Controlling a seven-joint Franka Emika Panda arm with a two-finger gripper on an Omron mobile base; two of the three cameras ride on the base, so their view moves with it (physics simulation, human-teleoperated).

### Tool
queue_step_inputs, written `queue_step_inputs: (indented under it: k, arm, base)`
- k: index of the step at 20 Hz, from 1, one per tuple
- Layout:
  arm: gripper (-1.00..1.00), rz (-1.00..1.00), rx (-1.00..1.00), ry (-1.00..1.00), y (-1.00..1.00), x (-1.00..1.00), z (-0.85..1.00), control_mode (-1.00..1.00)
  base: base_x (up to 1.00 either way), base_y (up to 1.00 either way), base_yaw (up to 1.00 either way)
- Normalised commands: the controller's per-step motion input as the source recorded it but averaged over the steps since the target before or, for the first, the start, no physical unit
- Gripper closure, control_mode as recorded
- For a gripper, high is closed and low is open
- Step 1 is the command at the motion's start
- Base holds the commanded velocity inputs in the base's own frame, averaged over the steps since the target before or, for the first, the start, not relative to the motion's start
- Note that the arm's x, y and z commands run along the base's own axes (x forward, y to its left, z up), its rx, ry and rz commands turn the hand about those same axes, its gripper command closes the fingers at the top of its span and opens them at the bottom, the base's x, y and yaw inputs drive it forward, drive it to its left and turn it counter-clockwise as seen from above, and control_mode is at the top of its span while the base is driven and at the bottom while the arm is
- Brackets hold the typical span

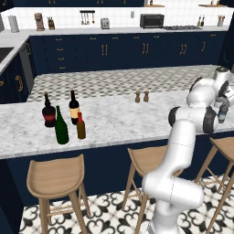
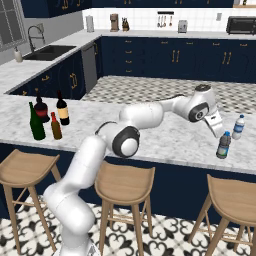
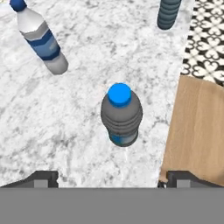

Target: Move the plastic bottles in the middle to the plastics group, and the glass bottles in the middle to the glass group.

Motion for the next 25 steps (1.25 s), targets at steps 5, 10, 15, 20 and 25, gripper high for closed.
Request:
queue_step_inputs:
  k: [5, 10, 15, 20, 25]
  arm:
    - [-1.0, 0.09, -0.01, 0.0, 1.0, -0.53, 0.24, -1.0]
    - [-1.0, 0.23, 0.0, 0.0, 1.0, -0.78, 0.12, -1.0]
    - [-1.0, 0.31, 0.0, 0.0, 0.99, -0.77, 0.09, -1.0]
    - [-1.0, 0.33, 0.0, 0.0, 1.0, -0.38, 0.17, -1.0]
    - [-1.0, 0.37, 0.0, 0.0, 1.0, -0.11, 0.2, -1.0]
  base:
    - [0.0, 0.0, 0.0]
    - [0.0, 0.0, 0.0]
    - [0.0, 0.0, 0.0]
    - [0.0, 0.0, 0.0]
    - [0.0, 0.0, 0.0]
